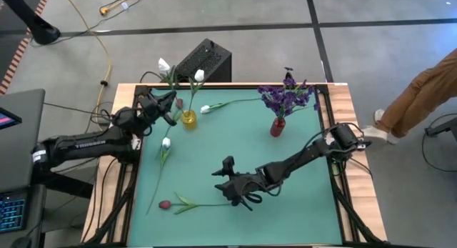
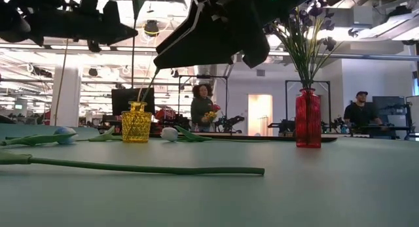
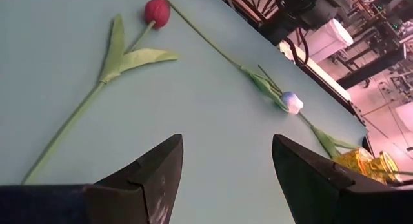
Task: Sort flowers into vase by color
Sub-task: Put the bottom right white flower into the yellow vase, then put the bottom red flower into the red vase
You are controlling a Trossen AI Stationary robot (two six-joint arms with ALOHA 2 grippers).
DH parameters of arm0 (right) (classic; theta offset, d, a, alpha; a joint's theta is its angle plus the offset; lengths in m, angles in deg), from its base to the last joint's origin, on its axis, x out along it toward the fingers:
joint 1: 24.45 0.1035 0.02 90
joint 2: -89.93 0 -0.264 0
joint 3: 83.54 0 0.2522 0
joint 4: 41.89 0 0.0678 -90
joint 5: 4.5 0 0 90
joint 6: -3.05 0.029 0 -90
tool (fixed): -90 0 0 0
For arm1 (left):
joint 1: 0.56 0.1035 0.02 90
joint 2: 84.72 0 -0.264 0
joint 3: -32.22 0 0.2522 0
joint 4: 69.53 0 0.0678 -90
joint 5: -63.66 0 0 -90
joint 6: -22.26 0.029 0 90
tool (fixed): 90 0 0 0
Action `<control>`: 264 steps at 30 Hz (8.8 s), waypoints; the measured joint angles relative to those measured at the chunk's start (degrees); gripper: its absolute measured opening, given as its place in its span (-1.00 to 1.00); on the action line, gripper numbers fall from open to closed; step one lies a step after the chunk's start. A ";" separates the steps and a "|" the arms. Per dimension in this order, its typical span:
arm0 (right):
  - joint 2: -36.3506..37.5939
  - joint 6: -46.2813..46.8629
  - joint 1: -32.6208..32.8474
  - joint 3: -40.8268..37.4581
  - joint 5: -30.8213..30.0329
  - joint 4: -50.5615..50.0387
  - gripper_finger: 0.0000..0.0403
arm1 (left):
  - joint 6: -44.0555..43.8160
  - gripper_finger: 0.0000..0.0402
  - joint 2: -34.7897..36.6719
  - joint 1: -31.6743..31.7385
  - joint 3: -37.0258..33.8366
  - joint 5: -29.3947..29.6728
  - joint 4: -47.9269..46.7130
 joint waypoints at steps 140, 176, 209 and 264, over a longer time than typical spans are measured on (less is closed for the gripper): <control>-13.30 34.47 3.04 17.51 11.91 -14.65 0.32 | -37.18 -0.10 -15.31 -53.41 5.77 5.69 -50.81; -25.91 52.56 2.48 37.34 13.36 -36.35 -0.91 | -17.49 -0.10 -15.88 -53.01 5.66 27.78 -41.55; 10.97 31.39 0.75 -24.86 2.67 50.19 -0.91 | -4.01 -0.10 -16.35 -53.02 3.78 12.00 -6.72; 11.19 26.55 -6.44 -16.58 6.81 36.25 -0.31 | -1.76 -0.99 -36.64 -46.47 18.53 10.49 6.17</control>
